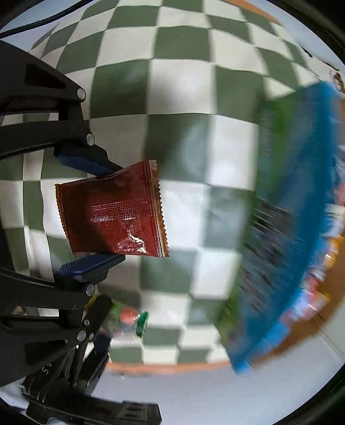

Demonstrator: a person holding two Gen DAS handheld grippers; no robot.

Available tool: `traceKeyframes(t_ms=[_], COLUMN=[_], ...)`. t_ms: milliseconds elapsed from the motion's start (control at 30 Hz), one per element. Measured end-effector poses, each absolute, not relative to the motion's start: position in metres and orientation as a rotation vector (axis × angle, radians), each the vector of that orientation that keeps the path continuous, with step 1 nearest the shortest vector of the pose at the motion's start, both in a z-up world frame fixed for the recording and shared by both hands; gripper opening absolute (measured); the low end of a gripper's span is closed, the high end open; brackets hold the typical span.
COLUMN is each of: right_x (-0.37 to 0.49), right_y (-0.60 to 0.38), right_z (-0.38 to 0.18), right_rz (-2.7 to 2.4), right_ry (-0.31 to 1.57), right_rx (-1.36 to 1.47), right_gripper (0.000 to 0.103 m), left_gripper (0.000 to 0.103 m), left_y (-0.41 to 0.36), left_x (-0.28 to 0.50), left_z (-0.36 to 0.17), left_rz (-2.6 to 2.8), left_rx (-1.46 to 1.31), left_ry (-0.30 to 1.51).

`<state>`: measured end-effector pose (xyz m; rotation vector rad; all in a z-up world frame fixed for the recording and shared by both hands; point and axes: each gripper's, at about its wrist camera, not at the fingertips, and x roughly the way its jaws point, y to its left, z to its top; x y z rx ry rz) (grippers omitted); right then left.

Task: Organize snacks
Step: 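Carry both packs into the box and open both tools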

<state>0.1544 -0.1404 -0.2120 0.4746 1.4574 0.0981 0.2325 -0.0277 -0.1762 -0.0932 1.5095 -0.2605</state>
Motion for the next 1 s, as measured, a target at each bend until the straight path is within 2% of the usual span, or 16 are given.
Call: traceKeyframes(t_ms=[233, 433, 600, 900, 967, 1000], right_x=[0.221, 0.318, 0.399, 0.459, 0.462, 0.464], right_y=[-0.170, -0.173, -0.167, -0.163, -0.164, -0.166], right_z=[-0.120, -0.082, -0.096, -0.148, -0.162, -0.165], right_rz=[0.180, 0.190, 0.162, 0.113, 0.105, 0.088], right_ry=[1.282, 1.208, 1.264, 1.393, 1.430, 1.441], right_rx=[0.522, 0.435, 0.364, 0.317, 0.342, 0.343], right_gripper=[0.053, 0.053, 0.053, 0.053, 0.057, 0.062], left_gripper=[0.053, 0.053, 0.053, 0.054, 0.056, 0.062], left_y=[-0.040, -0.051, -0.053, -0.059, -0.059, -0.058], left_x=[0.317, 0.416, 0.491, 0.535, 0.536, 0.536], left_z=[-0.091, -0.102, -0.133, -0.181, -0.188, -0.191], left_rz=[-0.344, -0.308, -0.253, -0.214, -0.192, -0.170], left_rx=[-0.133, -0.113, -0.095, -0.060, -0.039, -0.021], left_ry=[1.368, 1.413, 1.511, 1.622, 1.640, 1.648])
